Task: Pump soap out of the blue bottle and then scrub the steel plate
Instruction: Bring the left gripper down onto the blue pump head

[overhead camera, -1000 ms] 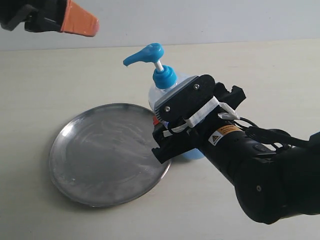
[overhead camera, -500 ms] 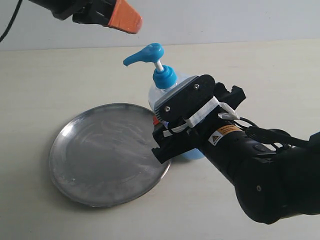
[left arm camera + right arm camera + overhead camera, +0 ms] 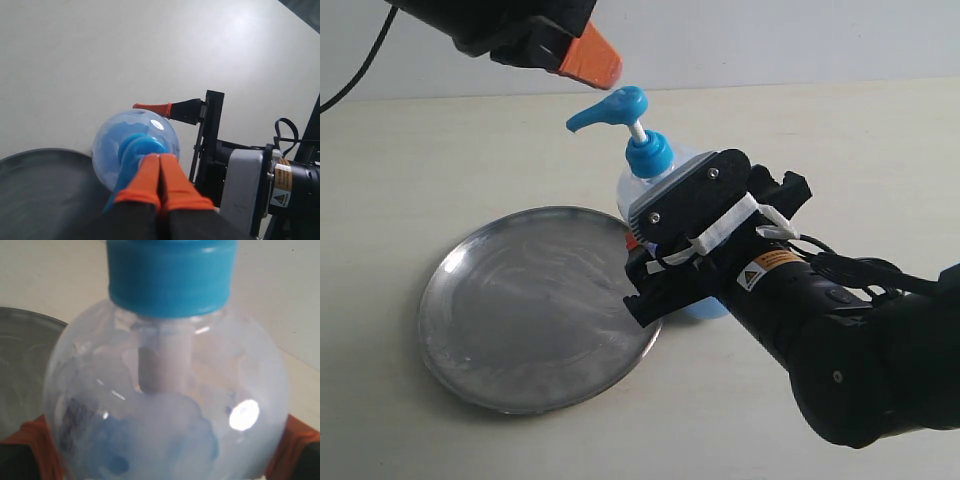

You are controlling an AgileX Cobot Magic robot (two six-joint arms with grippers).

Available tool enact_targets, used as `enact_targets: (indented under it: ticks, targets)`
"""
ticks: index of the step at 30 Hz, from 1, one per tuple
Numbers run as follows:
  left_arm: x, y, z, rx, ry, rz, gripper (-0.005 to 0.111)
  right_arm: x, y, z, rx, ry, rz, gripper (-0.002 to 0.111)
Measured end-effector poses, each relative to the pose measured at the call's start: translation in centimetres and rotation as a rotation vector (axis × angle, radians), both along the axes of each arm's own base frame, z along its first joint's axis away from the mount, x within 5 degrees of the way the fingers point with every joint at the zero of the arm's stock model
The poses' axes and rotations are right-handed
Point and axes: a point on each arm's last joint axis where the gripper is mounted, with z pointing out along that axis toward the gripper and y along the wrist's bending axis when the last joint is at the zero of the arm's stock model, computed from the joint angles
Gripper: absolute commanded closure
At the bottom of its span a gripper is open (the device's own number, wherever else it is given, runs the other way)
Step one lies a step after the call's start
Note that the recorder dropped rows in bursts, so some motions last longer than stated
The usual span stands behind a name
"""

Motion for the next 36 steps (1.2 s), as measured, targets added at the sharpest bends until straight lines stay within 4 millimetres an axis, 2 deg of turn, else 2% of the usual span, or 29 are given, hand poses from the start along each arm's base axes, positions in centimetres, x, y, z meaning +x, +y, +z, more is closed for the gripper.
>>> enact_targets:
  ticks: [9, 16, 36]
  targets:
    - [0.4, 0.0, 0.0, -0.006, -0.022, 0.022, 0.107, 0.0, 0.0, 0.0, 0.0, 0.0, 0.0, 0.108]
    - [0.3, -1.5, -1.0, 0.003, -0.018, -0.002, 0.107, 0.0, 0.0, 0.0, 0.0, 0.002, 0.001, 0.108]
    - [0.9, -1.4, -1.6, 0.053, -0.042, 0.011, 0.107, 0.0, 0.0, 0.0, 0.001, 0.003, 0.0, 0.108]
